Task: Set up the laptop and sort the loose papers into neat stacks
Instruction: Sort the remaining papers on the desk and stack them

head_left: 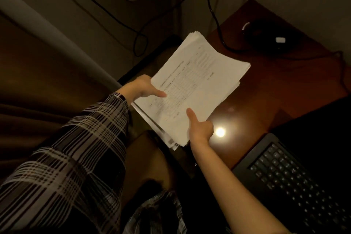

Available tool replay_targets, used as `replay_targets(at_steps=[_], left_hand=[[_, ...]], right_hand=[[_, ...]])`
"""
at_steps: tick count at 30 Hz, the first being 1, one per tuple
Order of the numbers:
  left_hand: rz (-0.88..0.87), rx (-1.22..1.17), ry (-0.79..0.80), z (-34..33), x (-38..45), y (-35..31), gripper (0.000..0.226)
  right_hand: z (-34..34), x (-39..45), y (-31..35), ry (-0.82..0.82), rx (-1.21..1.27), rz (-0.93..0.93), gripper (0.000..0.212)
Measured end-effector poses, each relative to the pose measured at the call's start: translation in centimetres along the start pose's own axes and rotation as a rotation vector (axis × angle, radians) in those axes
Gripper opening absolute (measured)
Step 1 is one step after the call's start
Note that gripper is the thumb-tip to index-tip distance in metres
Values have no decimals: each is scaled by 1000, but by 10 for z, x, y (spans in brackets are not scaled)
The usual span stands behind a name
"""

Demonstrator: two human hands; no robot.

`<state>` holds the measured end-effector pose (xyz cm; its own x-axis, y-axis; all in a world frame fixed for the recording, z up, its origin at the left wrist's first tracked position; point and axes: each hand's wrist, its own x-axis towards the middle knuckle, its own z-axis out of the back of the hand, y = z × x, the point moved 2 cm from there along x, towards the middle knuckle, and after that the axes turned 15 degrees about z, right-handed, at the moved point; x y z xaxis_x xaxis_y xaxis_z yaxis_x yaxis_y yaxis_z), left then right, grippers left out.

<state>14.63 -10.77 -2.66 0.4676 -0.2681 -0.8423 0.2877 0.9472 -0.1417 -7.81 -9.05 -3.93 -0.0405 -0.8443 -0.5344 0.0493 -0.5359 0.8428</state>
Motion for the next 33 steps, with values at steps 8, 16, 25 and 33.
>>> replay_targets(at_steps=[8,16,25,33], left_hand=[[-318,6,-5,15,-6,16,50],[-383,154,-185,18,6,29,64],[-105,-251,563,22,16,7,53],[-274,-299,573,10,16,25,28]], right_hand=[[-19,-27,-10,-100,-43,79,39],[-22,-27,-12,-114,-591,154,60],[-13,8,-20,-176,-225,-66,57],[-13,7,-16,-131,-85,-78,42]])
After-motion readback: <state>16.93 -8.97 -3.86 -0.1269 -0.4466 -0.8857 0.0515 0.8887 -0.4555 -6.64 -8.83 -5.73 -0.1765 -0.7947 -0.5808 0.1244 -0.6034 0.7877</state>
